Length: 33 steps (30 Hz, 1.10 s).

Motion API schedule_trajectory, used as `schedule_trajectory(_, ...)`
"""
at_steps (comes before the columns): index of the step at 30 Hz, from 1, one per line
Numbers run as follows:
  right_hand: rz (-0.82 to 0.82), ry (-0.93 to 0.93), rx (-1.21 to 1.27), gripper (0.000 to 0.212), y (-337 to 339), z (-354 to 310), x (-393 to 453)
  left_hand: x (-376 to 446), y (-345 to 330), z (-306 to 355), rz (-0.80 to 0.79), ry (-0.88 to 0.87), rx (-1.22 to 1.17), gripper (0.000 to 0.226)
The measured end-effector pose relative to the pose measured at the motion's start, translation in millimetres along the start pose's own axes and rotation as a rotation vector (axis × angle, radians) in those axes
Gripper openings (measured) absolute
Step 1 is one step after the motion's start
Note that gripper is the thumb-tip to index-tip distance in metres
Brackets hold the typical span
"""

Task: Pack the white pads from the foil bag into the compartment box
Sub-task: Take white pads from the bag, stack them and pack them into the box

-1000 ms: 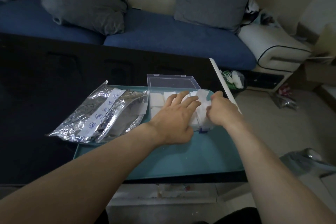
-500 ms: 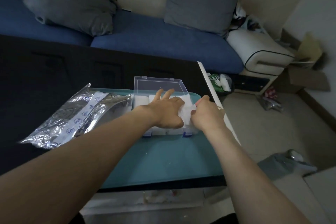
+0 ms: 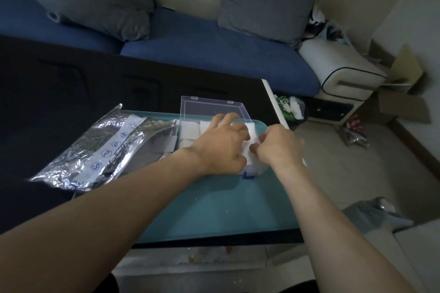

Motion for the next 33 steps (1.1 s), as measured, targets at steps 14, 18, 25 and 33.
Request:
schedule_trajectory(14,-0.175,0.033,-0.071,0.009,-3,-11,-7,-6,-15,-5,-0.175,0.045,0.032,0.064)
schedule_trajectory(18,-0.181,0.047,-0.101,0.022,-6,-18,-8,-6,-17,-5,-0.169,0.054,0.026,0.07)
schedule_trajectory(25,-0.133,0.09,-0.162,0.018,-2,-13,-12,-1,-20,-4,-0.197,0.052,0.041,0.078)
schedule_trajectory(33,-0.078,0.269,0.07,0.012,4,19,-9,3,-20,-1,-0.082,0.039,0.002,0.048)
Point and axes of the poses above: each hand's wrist, its own x-axis towards the middle knuckle, its own y-axis out of the back of the hand, z = x × y, the point moved 4 cm from there along x, towards the middle knuckle, and after that the axes turned 14 degrees about y, right-handed, at the moved point
